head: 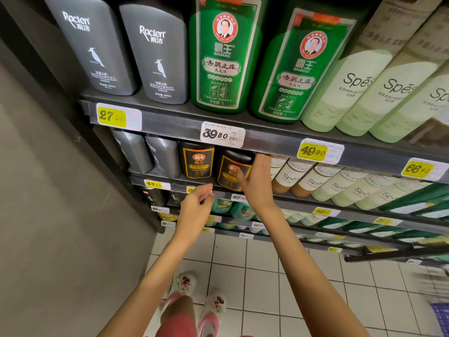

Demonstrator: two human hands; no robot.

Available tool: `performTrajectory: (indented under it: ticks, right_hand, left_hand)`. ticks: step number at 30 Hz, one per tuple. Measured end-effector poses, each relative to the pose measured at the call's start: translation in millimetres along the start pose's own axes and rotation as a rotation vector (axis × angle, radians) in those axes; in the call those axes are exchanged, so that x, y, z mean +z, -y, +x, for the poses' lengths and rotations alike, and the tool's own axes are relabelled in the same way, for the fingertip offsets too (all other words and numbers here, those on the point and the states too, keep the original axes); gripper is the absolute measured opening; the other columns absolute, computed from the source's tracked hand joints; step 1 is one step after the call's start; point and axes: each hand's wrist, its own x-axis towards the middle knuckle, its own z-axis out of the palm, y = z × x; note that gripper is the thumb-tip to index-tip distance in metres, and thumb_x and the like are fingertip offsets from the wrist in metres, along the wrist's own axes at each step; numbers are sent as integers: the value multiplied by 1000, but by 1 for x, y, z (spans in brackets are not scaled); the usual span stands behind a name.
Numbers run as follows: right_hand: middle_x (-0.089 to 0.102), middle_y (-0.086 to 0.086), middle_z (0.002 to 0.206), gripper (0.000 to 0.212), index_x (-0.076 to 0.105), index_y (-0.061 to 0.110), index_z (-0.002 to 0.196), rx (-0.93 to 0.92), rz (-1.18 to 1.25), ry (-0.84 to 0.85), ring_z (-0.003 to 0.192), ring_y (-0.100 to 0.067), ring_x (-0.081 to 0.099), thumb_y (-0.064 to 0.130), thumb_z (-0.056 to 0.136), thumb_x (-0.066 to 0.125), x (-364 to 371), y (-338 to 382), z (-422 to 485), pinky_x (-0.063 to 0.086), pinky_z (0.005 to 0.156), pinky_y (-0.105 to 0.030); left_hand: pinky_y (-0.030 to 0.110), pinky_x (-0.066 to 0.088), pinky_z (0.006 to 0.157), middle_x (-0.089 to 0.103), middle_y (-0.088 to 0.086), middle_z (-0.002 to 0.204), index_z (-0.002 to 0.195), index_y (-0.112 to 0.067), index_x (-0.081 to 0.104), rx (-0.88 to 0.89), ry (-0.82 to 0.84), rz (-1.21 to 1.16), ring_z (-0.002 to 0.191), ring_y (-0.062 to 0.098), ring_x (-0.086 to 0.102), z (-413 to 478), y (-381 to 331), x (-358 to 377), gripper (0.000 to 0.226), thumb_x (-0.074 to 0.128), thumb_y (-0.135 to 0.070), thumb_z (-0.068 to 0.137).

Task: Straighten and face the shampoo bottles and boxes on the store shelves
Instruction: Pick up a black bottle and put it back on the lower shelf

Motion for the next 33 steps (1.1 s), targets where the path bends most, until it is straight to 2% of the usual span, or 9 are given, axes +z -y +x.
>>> performTrajectory:
  ticks: [6,10,14,16,20,23,26,29,33]
  right_hand:
    - [46,-21,127,56,48,-4,119,28,-196,-42,120,-34,37,32,82,70,7,4,8,25,104,-36]
    - [48,-23,124,70,50,-6,117,64,-272,-98,118,-36,40,39,71,78,11,7,5,31,103,-37]
    - [48,-20,116,75,45,-4,117,153,-2,-129,109,-30,45,29,63,85,13,10,-7,35,88,-23]
    - [49,-16,120,78,42,0,123,181,154,-103,113,-24,46,23,63,86,12,9,-13,36,89,-18]
    - [54,-6,120,79,43,10,124,180,256,-24,111,-16,51,28,61,87,-3,5,-38,41,89,-19]
    - [59,8,109,73,45,26,113,240,356,10,102,-8,56,36,55,88,-28,6,-63,44,82,-14]
    - [62,12,103,64,50,31,106,304,492,75,96,-5,60,40,55,87,-59,15,-77,46,76,-15]
    - [60,13,101,53,52,35,98,386,614,137,95,-9,62,46,57,85,-86,30,-83,50,76,-19]
    - [59,4,112,80,48,28,117,471,681,267,100,-14,63,60,51,78,-112,47,-89,51,78,-24]
  left_hand:
    - [13,35,91,58,3,125,127,-8,55,-18,-20,-8,110,5,50,-8,1,-5,33,47,-8,95]
    - [12,36,89,58,5,127,127,-7,54,-27,-38,-2,109,4,49,-15,-1,-9,33,46,-8,95]
    - [11,35,90,57,8,128,128,-3,52,-41,-30,-24,111,6,49,-26,-1,-9,33,45,-6,95]
    - [12,35,91,56,8,129,129,-3,51,-50,-19,-30,112,7,49,-35,3,-8,34,46,-6,95]
    - [14,36,92,55,5,130,130,-8,51,-26,9,-44,117,10,50,-58,20,-8,38,53,-8,92]
    - [11,32,92,47,-10,132,135,-19,45,-16,16,-25,123,2,40,-68,28,-9,50,62,-19,88]
    - [18,31,98,42,-17,133,140,-25,36,-53,213,-11,124,-2,36,-73,20,-12,79,74,-39,72]
    - [21,46,89,67,-17,110,117,-31,50,-101,503,-73,105,-1,60,-88,1,-15,88,77,-70,42]
    - [19,50,78,72,-15,97,109,-29,55,-132,378,-308,94,4,66,-118,-7,-6,94,77,-74,29]
